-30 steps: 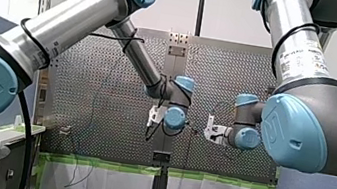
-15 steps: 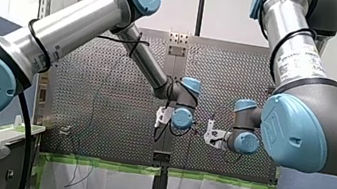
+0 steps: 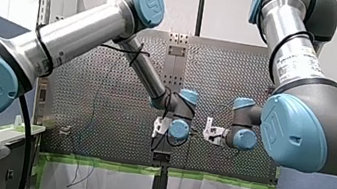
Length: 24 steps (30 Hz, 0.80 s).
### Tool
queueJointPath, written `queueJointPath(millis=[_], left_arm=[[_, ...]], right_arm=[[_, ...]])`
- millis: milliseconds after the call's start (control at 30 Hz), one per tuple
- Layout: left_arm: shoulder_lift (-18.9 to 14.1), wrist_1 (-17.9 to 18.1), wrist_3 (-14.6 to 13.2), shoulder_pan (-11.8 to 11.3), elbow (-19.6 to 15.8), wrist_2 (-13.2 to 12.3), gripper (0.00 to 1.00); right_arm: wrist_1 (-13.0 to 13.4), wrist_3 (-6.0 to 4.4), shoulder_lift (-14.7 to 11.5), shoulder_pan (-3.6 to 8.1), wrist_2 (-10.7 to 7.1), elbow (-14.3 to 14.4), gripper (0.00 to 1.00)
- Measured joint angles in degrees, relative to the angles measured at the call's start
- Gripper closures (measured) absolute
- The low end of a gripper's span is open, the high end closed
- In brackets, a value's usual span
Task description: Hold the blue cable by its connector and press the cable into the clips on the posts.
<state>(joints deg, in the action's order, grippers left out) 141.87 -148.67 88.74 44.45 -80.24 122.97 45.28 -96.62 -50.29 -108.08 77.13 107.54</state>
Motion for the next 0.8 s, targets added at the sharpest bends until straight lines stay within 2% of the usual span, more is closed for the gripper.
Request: queueJointPath(millis=[133, 333, 567, 800], left_arm=[[0.3, -0.5, 0.6, 0.1, 1.6, -0.7, 1.00], [1.5, -1.4, 1.5, 0.2, 3.4, -1.9, 1.00], [4.2, -2.4, 3.2, 0.6, 6.6, -2.7, 1.00], [4.6, -2.1, 5.0, 0.3, 7.7, -1.8, 1.00]], right_arm=[[-0.4, -0.58, 0.1, 0.16, -0.36, -1.6, 1.00], [-0.8, -1.60, 0.1, 0.67, -1.19, -2.1, 1.00], [-1.1, -1.81, 0.2, 1.30, -1.51, -2.2, 1.00], [-1.0, -1.74, 0.9, 2.64, -2.48, -2.3, 1.00]])
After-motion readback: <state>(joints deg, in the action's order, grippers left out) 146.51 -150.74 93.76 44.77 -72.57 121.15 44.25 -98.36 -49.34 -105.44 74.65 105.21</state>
